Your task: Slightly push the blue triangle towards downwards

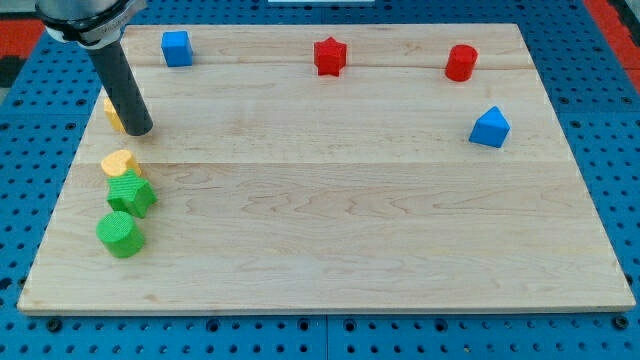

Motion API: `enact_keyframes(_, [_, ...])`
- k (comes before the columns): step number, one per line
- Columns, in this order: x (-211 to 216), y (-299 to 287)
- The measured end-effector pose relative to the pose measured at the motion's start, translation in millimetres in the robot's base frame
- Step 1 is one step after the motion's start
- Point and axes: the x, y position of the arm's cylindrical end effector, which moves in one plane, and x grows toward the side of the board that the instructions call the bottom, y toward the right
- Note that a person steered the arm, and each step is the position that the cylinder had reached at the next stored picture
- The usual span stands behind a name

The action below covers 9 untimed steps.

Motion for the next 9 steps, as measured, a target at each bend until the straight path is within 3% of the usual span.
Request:
enact_keyframes(1, [0.0, 1.3])
enact_keyframes(2, [2.5, 41.4])
enact_keyframes(4, [-13.6, 143.2])
enact_keyframes(6, [-22.4, 319.0])
enact_keyframes(7, [-25.7, 379.5])
enact_keyframes(9, [-12.4, 436.6])
